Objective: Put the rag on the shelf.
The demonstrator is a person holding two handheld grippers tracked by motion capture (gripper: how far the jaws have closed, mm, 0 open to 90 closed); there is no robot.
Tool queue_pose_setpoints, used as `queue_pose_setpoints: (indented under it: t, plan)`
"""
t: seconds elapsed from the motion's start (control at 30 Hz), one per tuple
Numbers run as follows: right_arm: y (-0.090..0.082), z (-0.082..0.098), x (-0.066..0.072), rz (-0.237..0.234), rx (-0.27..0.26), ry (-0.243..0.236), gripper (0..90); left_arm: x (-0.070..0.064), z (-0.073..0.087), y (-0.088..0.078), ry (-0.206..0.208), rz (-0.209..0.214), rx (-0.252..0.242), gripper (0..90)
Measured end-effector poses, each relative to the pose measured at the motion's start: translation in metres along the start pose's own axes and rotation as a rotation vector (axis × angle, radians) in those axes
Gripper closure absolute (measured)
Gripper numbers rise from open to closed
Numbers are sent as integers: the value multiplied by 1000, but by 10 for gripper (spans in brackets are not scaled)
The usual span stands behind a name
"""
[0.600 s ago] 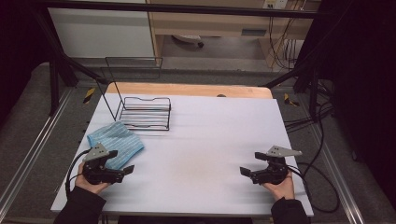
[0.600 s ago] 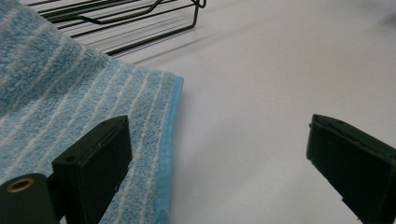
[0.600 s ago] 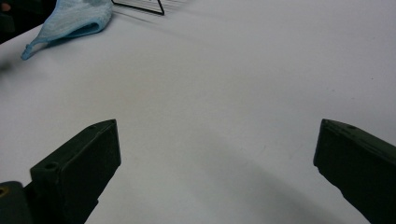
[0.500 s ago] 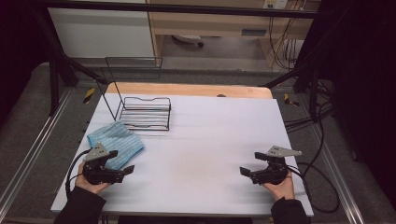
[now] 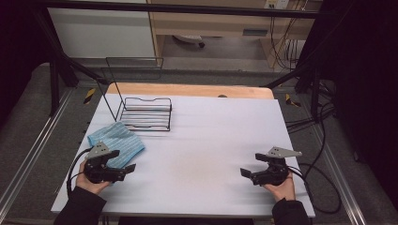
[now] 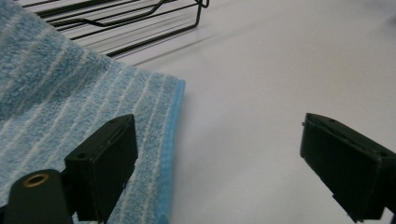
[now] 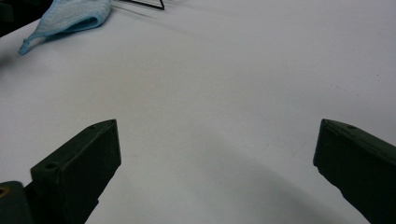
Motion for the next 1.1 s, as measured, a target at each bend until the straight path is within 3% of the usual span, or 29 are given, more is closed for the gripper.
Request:
queue_pose_setpoints:
  t: [0.27, 0.47, 0.7, 1.1]
  plan:
    - [1, 1, -1, 5, 9, -3, 13, 10, -8, 11, -3, -34, 72, 178]
    - [1, 1, 0, 7, 12, -2, 13, 23, -6, 23, -4, -79, 128, 234]
    - [2, 2, 0, 7, 22, -5, 13, 31, 6, 35, 40, -114, 189, 317]
    - [3, 3, -1, 8, 24, -3, 14, 42, 12, 45, 102, -178, 224, 407]
Point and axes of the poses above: each handheld gripper's, and its own axes: y roughly forward along the jaws, z roughly out of its underside, x roughly to its left, the point moved 5 cm from there along y, roughly forward along the jaws, and after that the axes turned 10 degrees about -x, right-handed, at the moved point
